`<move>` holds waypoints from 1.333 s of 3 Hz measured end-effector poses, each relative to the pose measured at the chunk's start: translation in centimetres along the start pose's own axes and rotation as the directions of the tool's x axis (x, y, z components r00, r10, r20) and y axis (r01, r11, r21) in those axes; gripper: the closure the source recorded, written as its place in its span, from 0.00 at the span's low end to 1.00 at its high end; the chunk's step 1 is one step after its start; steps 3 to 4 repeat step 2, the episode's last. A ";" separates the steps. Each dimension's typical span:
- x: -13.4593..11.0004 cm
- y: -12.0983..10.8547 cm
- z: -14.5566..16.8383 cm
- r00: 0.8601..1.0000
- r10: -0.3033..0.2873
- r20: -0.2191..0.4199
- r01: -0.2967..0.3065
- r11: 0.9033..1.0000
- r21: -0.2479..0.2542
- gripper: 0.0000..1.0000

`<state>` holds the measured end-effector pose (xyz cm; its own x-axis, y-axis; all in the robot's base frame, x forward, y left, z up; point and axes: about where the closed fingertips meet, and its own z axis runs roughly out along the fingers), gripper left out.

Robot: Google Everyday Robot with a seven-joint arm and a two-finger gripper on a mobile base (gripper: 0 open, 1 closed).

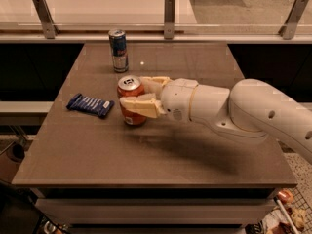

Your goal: Move coke can near rxbar blueberry

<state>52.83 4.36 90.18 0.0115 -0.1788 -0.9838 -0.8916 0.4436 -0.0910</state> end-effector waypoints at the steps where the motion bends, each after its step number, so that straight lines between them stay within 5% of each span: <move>1: -0.1 0.2 0.1 1.000 -0.002 0.000 0.002 1.000 -0.003 0.00; 4: -0.1 0.2 0.1 1.000 -0.002 0.000 0.002 1.000 -0.003 0.00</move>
Offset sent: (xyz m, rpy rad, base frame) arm -0.0007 0.0018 0.0006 -0.0008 -0.0011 0.0030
